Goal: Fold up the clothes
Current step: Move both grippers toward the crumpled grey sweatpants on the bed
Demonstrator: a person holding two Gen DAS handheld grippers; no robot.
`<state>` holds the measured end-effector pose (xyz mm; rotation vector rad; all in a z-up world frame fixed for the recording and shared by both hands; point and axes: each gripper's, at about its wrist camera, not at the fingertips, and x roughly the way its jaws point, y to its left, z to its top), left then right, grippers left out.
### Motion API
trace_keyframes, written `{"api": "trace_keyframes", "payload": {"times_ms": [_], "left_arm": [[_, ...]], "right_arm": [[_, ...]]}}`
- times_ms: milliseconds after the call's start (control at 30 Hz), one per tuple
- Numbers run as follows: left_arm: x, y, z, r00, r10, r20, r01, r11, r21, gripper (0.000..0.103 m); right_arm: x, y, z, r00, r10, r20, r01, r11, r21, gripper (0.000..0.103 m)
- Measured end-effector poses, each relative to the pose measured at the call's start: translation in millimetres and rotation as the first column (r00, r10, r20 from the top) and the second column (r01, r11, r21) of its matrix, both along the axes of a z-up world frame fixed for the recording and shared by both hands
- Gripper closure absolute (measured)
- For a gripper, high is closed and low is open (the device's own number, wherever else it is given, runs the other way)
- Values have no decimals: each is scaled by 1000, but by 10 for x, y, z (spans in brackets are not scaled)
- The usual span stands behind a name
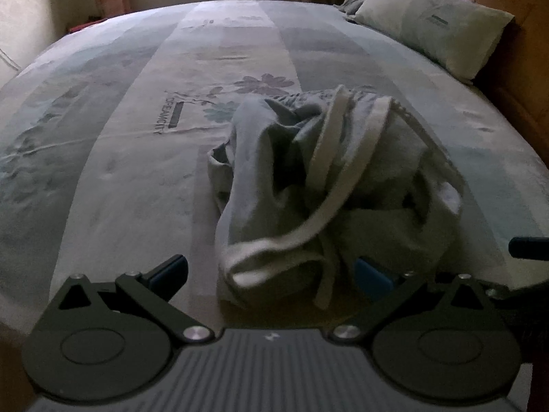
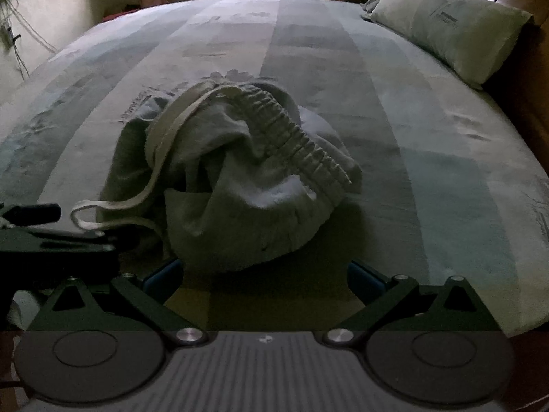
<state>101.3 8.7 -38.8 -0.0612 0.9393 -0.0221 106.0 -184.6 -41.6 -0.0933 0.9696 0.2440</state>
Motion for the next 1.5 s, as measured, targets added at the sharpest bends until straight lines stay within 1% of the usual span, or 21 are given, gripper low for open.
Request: {"api": "trace_keyframes", "payload": {"times_ms": [200,400,700,867,933,1000,1067,1100,1200,1300,1367,1500], "left_arm": [[287,63,-122,1000,18,-26,-17,1000,18,1],[479,132,-237,998,29,-48,-28,999,27,1],[575,136,-347,997,32,-73,-29,999,41,1],[564,142,-326,998,31,-55,-27,998,63,1],[569,175,-305,999,30,-45,-27,997,77,1],[592,239,-279,998,43,-36,-40,995,87,1],[585,304,-246,998,59,-28,-56,994,94,1],[574,336,-231,998,64,-24,-62,994,91,1],[491,412,-208,998,59,-17,-59,997,46,1],[347,425,-186,1000,30,-3,-30,999,25,1],[245,430,-167,1000,9,10,-9,1000,20,1],[102,383,-90,999,-40,37,39,999,18,1]], "right_arm": [[240,27,-120,1000,-3,-30,3,1000,8,0],[431,76,-201,999,10,-40,-10,1000,14,0],[521,82,-354,998,28,-54,-27,999,24,0],[488,-9,-432,998,52,-35,-51,998,45,0],[459,-84,-413,998,55,-24,-53,997,63,0],[427,-149,-356,998,60,10,-60,995,83,0],[348,-235,-268,992,90,84,-99,990,105,0],[309,-276,-234,987,111,116,-123,987,106,0],[221,-415,-181,974,154,164,-172,980,98,0],[234,-615,-140,971,163,175,-193,965,175,2],[257,-736,-108,971,163,172,-201,952,230,5],[373,-839,-118,971,170,166,-213,933,290,24]]}}
